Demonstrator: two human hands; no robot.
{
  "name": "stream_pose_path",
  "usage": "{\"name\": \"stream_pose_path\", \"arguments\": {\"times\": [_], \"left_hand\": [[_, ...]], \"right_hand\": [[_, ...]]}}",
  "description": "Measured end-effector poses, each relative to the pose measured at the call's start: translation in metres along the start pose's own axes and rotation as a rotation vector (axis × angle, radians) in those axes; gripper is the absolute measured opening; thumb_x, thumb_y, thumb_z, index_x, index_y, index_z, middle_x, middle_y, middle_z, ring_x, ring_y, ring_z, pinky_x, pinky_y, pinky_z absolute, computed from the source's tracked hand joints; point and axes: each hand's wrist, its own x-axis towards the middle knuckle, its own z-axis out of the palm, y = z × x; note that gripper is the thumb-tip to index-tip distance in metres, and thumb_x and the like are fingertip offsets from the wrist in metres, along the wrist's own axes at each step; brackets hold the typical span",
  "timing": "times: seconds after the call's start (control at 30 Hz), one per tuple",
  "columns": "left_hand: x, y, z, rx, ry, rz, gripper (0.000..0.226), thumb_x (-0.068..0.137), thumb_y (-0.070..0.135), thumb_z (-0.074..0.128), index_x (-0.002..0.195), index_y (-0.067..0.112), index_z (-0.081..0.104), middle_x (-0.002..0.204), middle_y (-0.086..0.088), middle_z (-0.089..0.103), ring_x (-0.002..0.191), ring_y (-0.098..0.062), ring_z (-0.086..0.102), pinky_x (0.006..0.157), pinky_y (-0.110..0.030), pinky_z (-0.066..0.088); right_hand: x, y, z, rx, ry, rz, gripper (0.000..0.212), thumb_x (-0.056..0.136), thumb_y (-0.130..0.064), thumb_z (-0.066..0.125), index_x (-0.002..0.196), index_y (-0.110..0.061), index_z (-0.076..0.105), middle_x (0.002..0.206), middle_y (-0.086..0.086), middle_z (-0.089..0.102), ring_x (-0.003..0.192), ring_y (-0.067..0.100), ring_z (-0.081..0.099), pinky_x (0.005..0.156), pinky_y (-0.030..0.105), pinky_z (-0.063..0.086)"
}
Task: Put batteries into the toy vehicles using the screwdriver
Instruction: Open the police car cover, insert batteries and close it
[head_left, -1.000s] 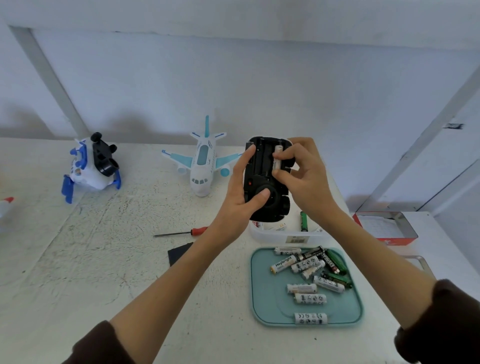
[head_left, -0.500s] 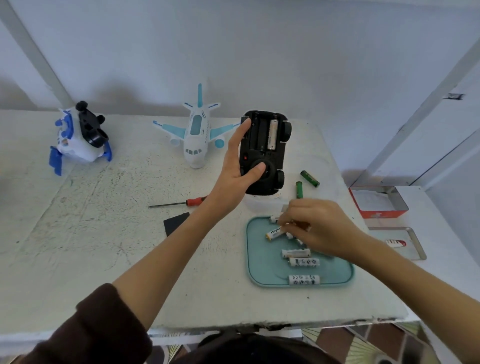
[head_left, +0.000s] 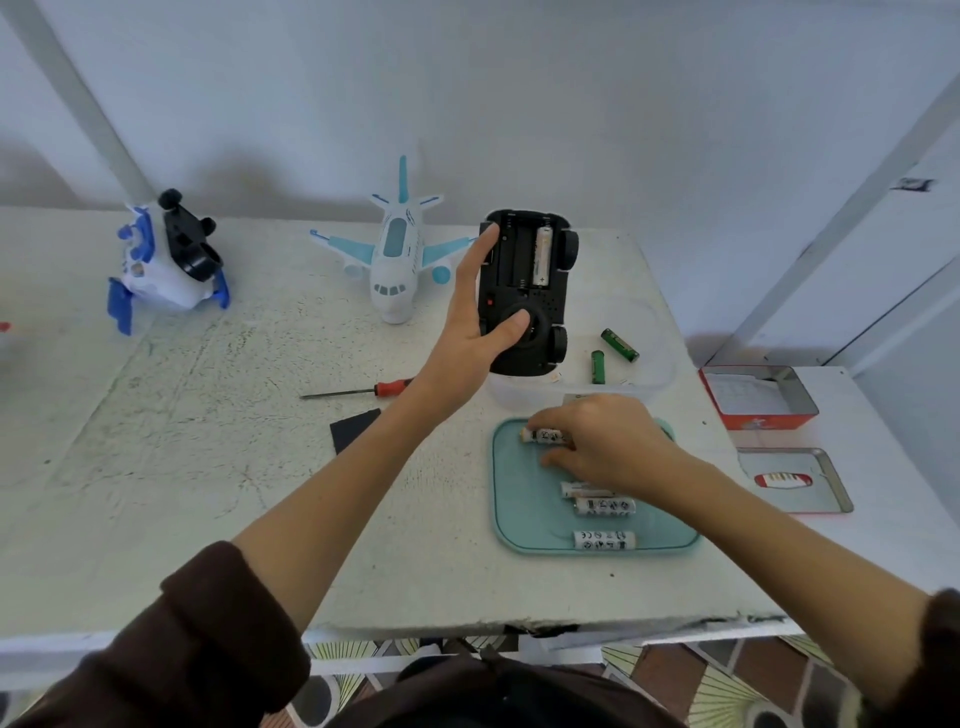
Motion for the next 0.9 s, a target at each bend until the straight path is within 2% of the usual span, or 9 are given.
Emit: {"name": "stream_pose_path", "arguments": {"times": [0.2, 0.27, 0.33, 0.4, 0.47, 0.6, 0.73, 0.83, 0.9], "left_hand": [[0.000, 0.000, 0.000, 0.012, 0.000, -0.005, 0.066, 0.095, -0.001, 0.051, 0.141, 0.036, 0.022, 0.150, -0.001, 0.030, 0.133, -0.019, 0.042, 0.106, -0.028, 0.043], [0.000, -0.001, -0.001, 0.014, 0.002, -0.007, 0.065, 0.095, -0.001, 0.051, 0.141, 0.036, 0.022, 0.151, -0.003, 0.030, 0.133, -0.019, 0.043, 0.107, -0.031, 0.042], [0.000, 0.000, -0.001, 0.005, 0.003, -0.015, 0.065, 0.095, -0.001, 0.050, 0.141, 0.034, 0.022, 0.149, -0.001, 0.032, 0.132, -0.018, 0.044, 0.105, -0.028, 0.044], [-0.001, 0.000, -0.001, -0.005, 0.001, -0.015, 0.066, 0.096, -0.002, 0.050, 0.143, 0.033, 0.020, 0.146, 0.002, 0.033, 0.131, -0.017, 0.045, 0.103, -0.026, 0.045], [-0.001, 0.001, -0.001, -0.025, 0.005, -0.016, 0.066, 0.096, -0.002, 0.050, 0.144, 0.032, 0.018, 0.143, 0.002, 0.036, 0.128, -0.017, 0.049, 0.100, -0.026, 0.047], [-0.001, 0.000, 0.000, -0.062, 0.013, -0.029, 0.067, 0.095, 0.001, 0.052, 0.143, 0.034, 0.019, 0.144, 0.000, 0.037, 0.126, -0.016, 0.051, 0.098, -0.026, 0.049], [-0.002, 0.001, 0.002, -0.102, 0.024, -0.043, 0.066, 0.096, 0.000, 0.051, 0.143, 0.033, 0.020, 0.143, -0.004, 0.042, 0.120, -0.014, 0.056, 0.089, -0.022, 0.051], [-0.002, 0.001, 0.003, -0.109, 0.023, -0.046, 0.066, 0.095, -0.003, 0.049, 0.144, 0.032, 0.019, 0.140, -0.002, 0.045, 0.115, -0.007, 0.058, 0.085, -0.020, 0.051], [-0.002, 0.001, 0.003, -0.113, 0.018, -0.052, 0.066, 0.095, -0.004, 0.049, 0.143, 0.031, 0.020, 0.137, 0.001, 0.046, 0.113, -0.003, 0.059, 0.083, -0.018, 0.051]], "right_hand": [[0.003, -0.002, 0.000, -0.030, -0.024, -0.032, 0.025, 0.089, -0.040, 0.054, 0.110, -0.029, 0.061, 0.100, -0.002, 0.063, 0.094, 0.016, 0.055, 0.064, 0.024, 0.034], [-0.001, -0.003, -0.003, 0.008, -0.014, -0.077, 0.023, 0.089, -0.039, 0.054, 0.107, -0.029, 0.063, 0.086, -0.007, 0.059, 0.083, 0.012, 0.052, 0.064, 0.023, 0.035], [-0.006, -0.003, -0.008, 0.163, 0.044, -0.127, 0.017, 0.087, -0.036, 0.059, 0.098, -0.024, 0.066, 0.064, -0.014, 0.047, 0.064, 0.004, 0.044, 0.057, 0.023, 0.033], [-0.011, -0.002, -0.020, 0.389, 0.173, -0.159, 0.010, 0.082, -0.029, 0.066, 0.086, -0.019, 0.065, 0.055, -0.012, 0.041, 0.053, 0.005, 0.041, 0.051, 0.018, 0.031], [-0.013, -0.003, -0.037, 0.572, 0.330, -0.169, 0.008, 0.080, -0.023, 0.066, 0.083, -0.017, 0.061, 0.063, -0.010, 0.048, 0.054, 0.007, 0.044, 0.051, 0.015, 0.034], [-0.003, 0.001, -0.071, 0.881, 0.577, -0.084, 0.010, 0.081, -0.017, 0.063, 0.084, -0.022, 0.054, 0.078, -0.005, 0.058, 0.071, 0.014, 0.059, 0.064, 0.026, 0.049], [0.022, 0.006, -0.087, 0.941, 0.733, -0.009, 0.019, 0.082, -0.007, 0.065, 0.090, -0.019, 0.053, 0.078, -0.005, 0.056, 0.072, 0.007, 0.056, 0.066, 0.024, 0.050], [0.044, 0.004, -0.087, 0.913, 0.840, 0.054, 0.017, 0.079, -0.010, 0.069, 0.081, -0.021, 0.056, 0.075, -0.010, 0.060, 0.071, 0.006, 0.058, 0.066, 0.027, 0.051], [0.058, 0.003, -0.084, 0.852, 0.885, 0.076, 0.016, 0.077, -0.012, 0.071, 0.078, -0.020, 0.056, 0.075, -0.009, 0.062, 0.072, 0.009, 0.059, 0.066, 0.023, 0.047]]}}
